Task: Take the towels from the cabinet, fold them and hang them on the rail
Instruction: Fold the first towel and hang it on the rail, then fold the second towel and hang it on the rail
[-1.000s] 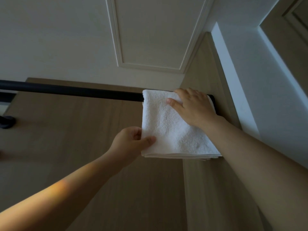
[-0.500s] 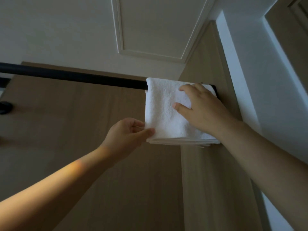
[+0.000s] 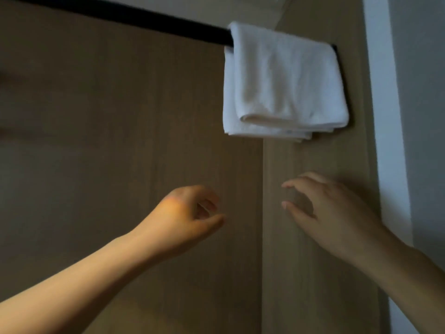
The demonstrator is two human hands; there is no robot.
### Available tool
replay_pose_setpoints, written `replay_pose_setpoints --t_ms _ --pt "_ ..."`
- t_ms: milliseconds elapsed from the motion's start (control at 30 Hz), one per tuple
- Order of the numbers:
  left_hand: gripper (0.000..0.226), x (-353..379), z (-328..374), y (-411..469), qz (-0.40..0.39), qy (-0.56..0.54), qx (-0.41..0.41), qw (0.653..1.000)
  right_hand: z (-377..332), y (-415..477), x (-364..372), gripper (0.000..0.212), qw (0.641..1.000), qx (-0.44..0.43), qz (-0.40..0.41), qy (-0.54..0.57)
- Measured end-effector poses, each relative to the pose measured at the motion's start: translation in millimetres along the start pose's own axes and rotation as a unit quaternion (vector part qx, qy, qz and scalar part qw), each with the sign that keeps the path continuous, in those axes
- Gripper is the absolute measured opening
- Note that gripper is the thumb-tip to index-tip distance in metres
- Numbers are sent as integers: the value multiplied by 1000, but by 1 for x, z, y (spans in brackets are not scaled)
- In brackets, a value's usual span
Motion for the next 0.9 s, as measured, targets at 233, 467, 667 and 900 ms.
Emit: replay_pose_setpoints --t_ms 233,467,667,900 --pt "27 74 -47 -75 -87 97 -8 991 -15 -92 91 40 986 36 -149 69" --pt "31 134 -109 -156 -162 122 -102 974 -35 -192 181 37 952 62 -256 156" --pt "37 192 -149 -234 -232 137 -204 941 -59 -274 246 37 910 79 -325 244" --pt "34 232 -183 -347 -256 143 -361 885 -97 -362 298 38 839 95 -424 328"
Point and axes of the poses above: each hand's wrist, its own y-axis towards the middle knuckle, its own x-axis out of the palm, z = x × y, the point moved 9 cm from there along y, towards the middle knuckle, and after that the axes turned 9 degrees about -x, right-handed, at the moved point
